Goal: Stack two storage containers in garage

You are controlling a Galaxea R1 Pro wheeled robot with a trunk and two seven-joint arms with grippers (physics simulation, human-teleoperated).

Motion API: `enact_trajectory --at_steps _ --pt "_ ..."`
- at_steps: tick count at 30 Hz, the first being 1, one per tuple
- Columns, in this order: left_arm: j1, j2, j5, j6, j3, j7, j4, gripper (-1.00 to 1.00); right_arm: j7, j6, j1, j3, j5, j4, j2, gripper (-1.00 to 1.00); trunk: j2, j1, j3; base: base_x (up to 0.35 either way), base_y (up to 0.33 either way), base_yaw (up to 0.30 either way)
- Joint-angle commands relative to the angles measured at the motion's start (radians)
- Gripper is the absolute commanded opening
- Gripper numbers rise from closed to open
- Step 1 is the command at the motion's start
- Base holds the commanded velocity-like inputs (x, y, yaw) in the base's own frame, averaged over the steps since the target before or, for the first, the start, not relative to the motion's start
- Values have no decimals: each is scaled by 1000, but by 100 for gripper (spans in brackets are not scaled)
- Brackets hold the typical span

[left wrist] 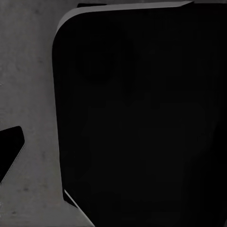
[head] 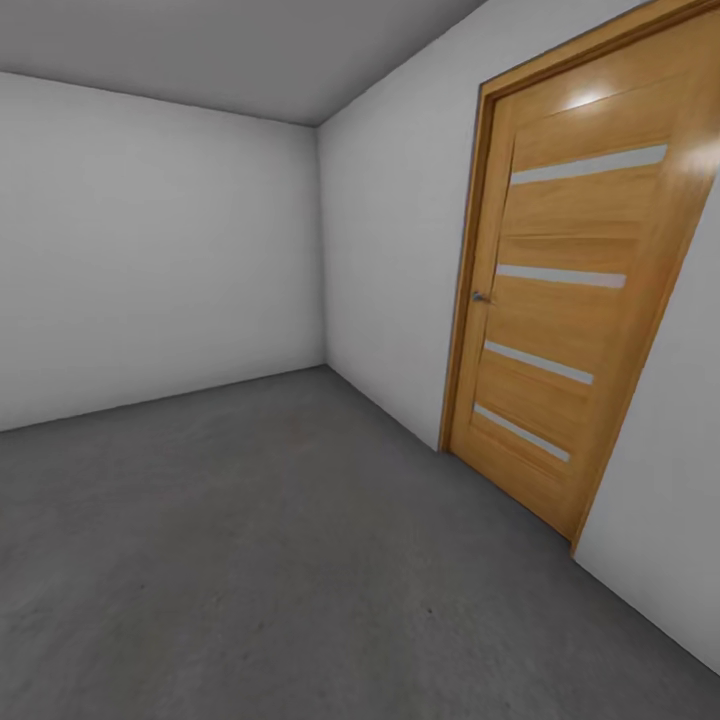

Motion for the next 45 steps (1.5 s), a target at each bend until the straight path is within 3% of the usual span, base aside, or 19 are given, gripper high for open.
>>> enact_trajectory --at_steps 1,45 --pt "1 0 1 0 1 1 -2 100 -1 -3 0 1 1 0 0 100 0 1 -1 336 0 0" --pt "1 0 1 -1 1 1 -2 100 -1 -3 0 1 1 0 0 100 0 1 -1 336 0 0"
